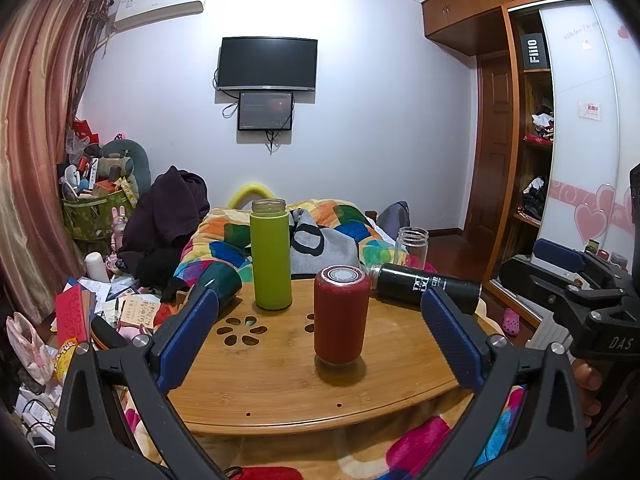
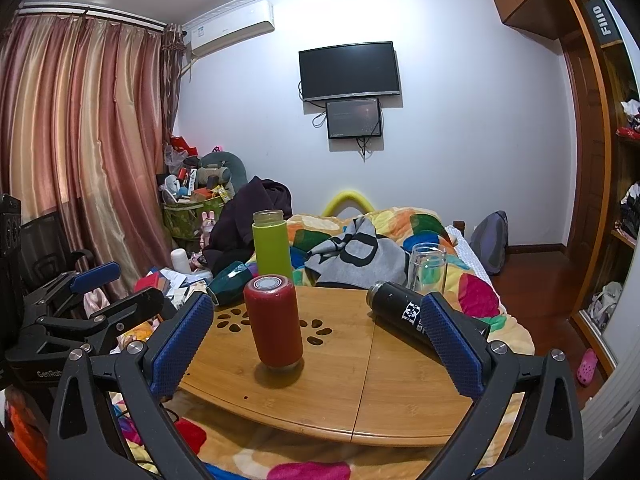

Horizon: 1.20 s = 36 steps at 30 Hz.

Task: Flip cup upside down

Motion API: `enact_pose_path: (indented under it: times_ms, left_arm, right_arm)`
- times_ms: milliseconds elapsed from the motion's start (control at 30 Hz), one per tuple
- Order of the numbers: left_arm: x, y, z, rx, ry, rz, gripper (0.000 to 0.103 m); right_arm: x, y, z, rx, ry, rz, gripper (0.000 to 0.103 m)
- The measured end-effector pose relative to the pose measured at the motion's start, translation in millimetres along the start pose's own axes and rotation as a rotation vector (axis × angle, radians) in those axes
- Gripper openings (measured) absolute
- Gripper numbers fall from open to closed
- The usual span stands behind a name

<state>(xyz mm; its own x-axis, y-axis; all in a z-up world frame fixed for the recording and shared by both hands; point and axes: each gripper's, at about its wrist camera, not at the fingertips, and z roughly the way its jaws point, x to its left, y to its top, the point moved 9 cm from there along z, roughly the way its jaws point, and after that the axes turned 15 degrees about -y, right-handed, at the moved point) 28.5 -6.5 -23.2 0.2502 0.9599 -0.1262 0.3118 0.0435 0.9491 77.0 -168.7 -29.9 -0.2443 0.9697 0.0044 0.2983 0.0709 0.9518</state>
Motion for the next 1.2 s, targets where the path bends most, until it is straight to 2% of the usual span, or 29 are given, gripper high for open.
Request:
enact_pose_path:
  times_ms: [1200]
  left_arm:
    - [2.8,-3.3,4.2,0.012,-0.024,-0.004,0.103]
  right_arm:
    - [-0.7,-4.6,0.5,0.008,-0.004,-0.002,0.103]
